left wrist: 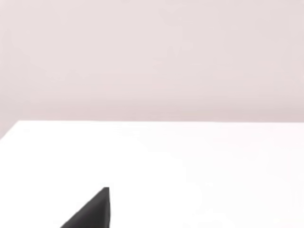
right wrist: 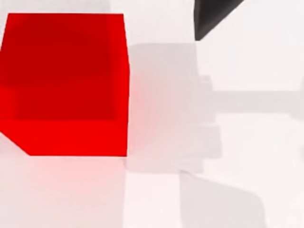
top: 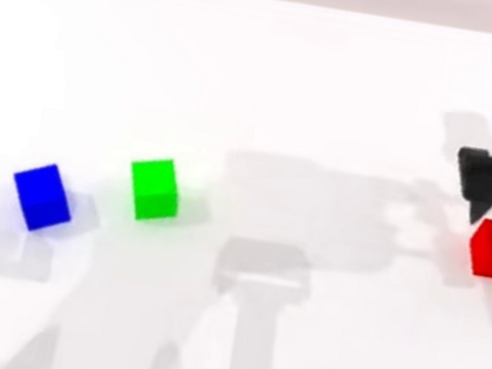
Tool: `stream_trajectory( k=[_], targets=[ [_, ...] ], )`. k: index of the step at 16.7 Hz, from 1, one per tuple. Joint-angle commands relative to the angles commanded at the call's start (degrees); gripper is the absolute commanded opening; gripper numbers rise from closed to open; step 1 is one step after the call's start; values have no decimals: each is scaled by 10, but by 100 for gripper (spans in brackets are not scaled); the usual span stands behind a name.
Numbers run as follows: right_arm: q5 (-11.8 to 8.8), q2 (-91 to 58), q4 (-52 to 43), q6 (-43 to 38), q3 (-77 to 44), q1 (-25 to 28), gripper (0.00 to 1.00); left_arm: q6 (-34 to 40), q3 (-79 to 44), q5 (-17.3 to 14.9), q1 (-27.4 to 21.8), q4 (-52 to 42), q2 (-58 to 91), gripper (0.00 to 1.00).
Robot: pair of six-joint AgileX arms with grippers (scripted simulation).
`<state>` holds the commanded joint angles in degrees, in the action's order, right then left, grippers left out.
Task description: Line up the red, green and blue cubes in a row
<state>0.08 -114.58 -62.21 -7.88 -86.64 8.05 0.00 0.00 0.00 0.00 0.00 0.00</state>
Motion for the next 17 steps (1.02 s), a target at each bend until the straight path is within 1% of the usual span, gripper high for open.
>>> stream_trajectory(
  k=[6,8,12,17],
  targets=[
    [0,-52,137,-3,80,2,100,0,0,0,0,0,0,100],
    [0,-62,158,-3,94,3,100,0,0,0,0,0,0,100],
    [0,-63,159,-3,95,3,100,0,0,0,0,0,0,100],
    [0,-63,159,-3,95,3,62,0,0,0,0,0,0,100]
  ],
)
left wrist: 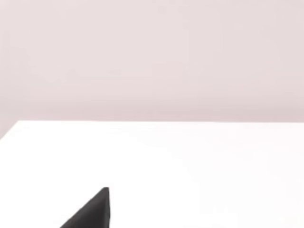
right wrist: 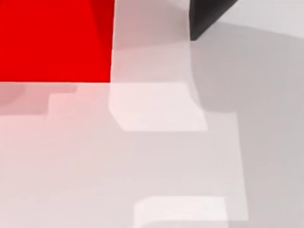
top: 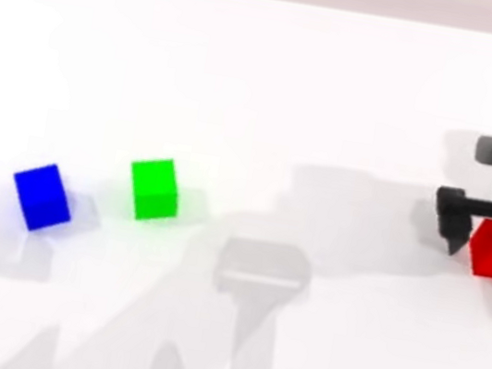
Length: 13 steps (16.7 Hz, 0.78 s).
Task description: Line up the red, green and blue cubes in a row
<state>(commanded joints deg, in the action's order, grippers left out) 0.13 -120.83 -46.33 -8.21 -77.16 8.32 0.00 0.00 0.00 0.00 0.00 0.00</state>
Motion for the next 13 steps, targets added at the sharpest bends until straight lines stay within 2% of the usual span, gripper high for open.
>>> stream_trajectory(
  k=[8,13],
  targets=[
    [0,0,0,0,0,0,2,0,0,0,0,0,0,100],
    [0,0,0,0,0,0,0,0,0,0,0,0,0,100]
  ],
)
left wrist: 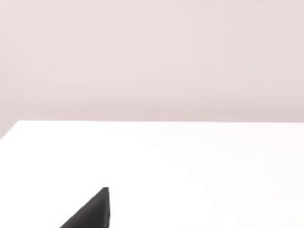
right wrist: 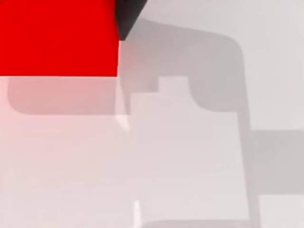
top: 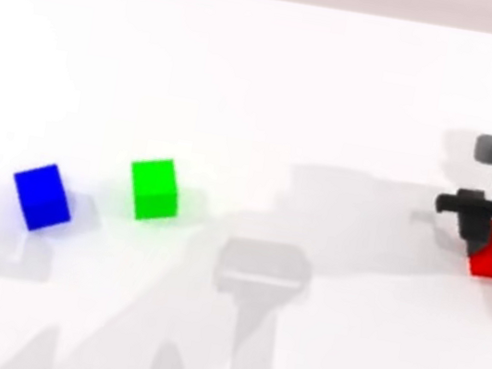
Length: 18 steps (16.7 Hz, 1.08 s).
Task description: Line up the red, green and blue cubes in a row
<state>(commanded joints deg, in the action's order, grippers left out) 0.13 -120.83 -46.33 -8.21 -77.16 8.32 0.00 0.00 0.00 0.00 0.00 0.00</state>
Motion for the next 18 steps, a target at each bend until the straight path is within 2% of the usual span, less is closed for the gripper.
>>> stream_trajectory(
  k=[6,13,18],
  targets=[
    [2,20,-17,1,-15,-1,0,0,0,0,0,0,0,100],
    [2,68,-147,2,-94,3,0,0,0,0,0,0,0,100],
    [2,67,-149,0,-96,2,0,0,0,0,0,0,0,100]
  ],
)
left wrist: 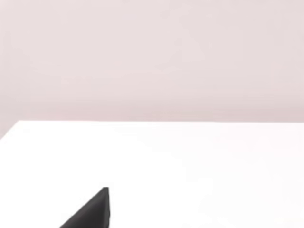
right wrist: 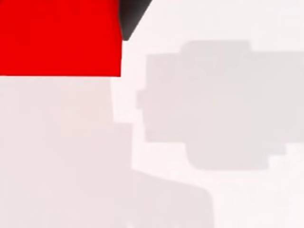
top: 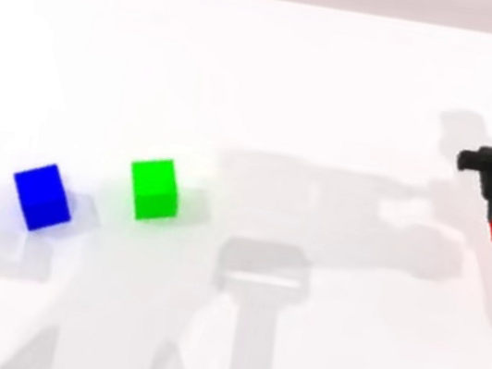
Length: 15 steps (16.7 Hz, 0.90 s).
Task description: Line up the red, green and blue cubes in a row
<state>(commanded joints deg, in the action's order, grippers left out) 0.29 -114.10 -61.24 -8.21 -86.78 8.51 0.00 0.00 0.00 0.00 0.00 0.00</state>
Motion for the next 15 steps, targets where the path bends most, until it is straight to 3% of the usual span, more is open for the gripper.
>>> stream_trajectory(
  k=[4,12,15],
  targets=[
    [2,-41,-32,-63,-64,63,0,0,0,0,0,0,0,100],
    [9,-183,-152,-378,-320,374,0,0,0,0,0,0,0,100],
    [12,-213,-179,-449,-384,444,0,0,0,0,0,0,0,100]
  ],
)
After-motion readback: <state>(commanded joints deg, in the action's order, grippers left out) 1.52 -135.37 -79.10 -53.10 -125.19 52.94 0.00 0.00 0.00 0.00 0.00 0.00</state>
